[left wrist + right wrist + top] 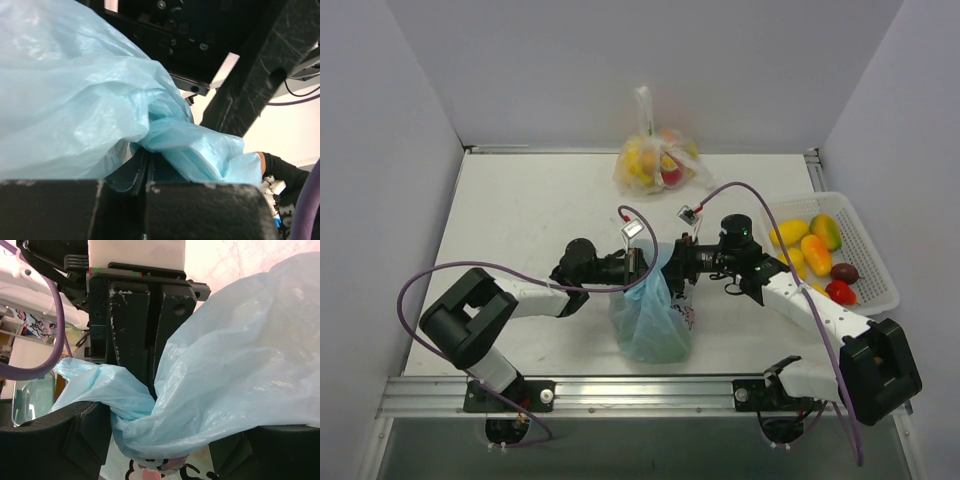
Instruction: Place the fake fruits into the plastic bag and tie a complex knot
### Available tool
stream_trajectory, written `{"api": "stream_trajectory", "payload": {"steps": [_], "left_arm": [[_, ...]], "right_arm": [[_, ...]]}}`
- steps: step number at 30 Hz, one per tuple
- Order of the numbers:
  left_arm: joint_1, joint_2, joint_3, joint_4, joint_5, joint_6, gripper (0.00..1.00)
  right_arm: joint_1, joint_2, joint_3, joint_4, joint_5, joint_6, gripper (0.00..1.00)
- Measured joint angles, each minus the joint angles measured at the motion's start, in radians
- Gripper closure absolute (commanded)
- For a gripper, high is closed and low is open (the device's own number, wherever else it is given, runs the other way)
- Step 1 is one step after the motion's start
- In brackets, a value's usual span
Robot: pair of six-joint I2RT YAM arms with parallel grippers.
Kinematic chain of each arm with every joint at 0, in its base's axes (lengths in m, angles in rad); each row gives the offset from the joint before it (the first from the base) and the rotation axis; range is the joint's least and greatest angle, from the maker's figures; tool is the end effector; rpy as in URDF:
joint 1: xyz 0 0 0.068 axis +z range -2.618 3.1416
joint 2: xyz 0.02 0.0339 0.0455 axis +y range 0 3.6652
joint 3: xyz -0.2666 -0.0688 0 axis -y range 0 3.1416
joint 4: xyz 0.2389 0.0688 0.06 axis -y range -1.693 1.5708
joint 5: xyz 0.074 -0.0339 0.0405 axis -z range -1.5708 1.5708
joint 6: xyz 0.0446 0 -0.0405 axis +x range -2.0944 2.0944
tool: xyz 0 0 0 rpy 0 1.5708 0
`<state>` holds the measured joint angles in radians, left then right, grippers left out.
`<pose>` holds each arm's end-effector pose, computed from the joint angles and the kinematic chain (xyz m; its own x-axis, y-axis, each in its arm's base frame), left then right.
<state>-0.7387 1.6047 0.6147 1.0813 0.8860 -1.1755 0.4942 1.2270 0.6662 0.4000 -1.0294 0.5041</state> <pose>0.2075 -0.2357 0.2225 -0.8934 0.0241 -0.4487 0.4458 -0.0766 -0.8918 0.2108 0.1570 0.2727 -0.6012 -0.0412 -0.7980 -0.7980 0.0826 0.5969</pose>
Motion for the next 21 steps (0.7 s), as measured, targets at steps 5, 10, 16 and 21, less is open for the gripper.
{"api": "stream_trajectory", "payload": {"steps": [5, 10, 16, 21], "left_arm": [[0.000, -0.002, 0.008, 0.045, 0.024, -0.013, 1.00], [0.004, 0.034, 0.050, 0.088, 0.051, -0.033, 1.00], [0.010, 0.045, 0.063, 0.121, 0.065, -0.048, 1.00], [0.010, 0.045, 0.067, 0.136, 0.069, -0.048, 1.00]], "right_arm": [[-0.001, 0.000, 0.011, 0.003, -0.007, -0.003, 0.29], [-0.005, -0.005, 0.054, -0.078, -0.012, -0.061, 0.28], [-0.079, -0.046, 0.145, -0.449, -0.024, -0.336, 0.09], [-0.137, -0.085, 0.198, -0.702, -0.037, -0.504, 0.14]]}}
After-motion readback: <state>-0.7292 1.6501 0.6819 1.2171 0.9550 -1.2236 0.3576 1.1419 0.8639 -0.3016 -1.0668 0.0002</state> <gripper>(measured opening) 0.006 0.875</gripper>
